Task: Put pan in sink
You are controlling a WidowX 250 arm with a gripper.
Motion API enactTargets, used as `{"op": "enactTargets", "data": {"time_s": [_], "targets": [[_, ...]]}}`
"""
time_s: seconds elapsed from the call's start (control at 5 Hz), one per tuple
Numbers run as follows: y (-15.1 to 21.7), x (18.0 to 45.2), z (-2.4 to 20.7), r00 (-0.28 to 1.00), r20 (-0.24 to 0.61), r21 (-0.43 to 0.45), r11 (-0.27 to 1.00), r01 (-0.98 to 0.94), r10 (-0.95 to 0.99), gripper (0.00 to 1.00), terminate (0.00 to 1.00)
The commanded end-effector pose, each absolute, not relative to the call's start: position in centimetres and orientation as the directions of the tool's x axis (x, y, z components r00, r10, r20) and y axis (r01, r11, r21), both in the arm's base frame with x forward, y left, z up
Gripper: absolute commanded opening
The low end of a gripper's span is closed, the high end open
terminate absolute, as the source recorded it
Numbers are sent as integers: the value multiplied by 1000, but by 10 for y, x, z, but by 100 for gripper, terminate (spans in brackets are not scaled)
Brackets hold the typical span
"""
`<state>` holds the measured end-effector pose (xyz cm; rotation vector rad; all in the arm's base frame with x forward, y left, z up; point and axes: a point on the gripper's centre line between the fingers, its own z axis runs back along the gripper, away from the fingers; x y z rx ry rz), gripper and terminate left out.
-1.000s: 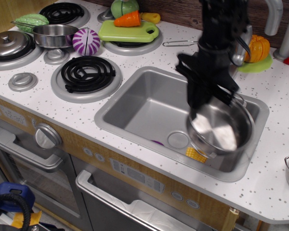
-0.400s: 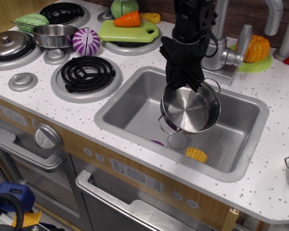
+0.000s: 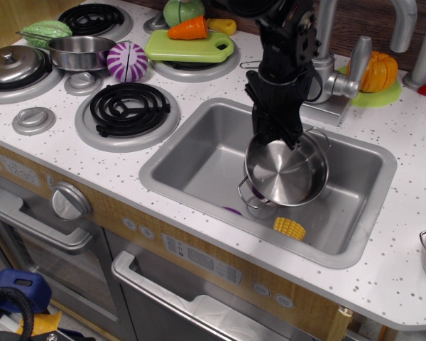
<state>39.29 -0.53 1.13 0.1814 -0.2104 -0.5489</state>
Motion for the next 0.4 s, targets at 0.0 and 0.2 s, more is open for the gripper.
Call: {"op": "enactTargets", "data": {"time_s": [0.0,0.2], "targets": [[2,402,30,829,197,253,844,472,-523,100,0],[2,402,30,829,197,253,844,472,-523,100,100]]}}
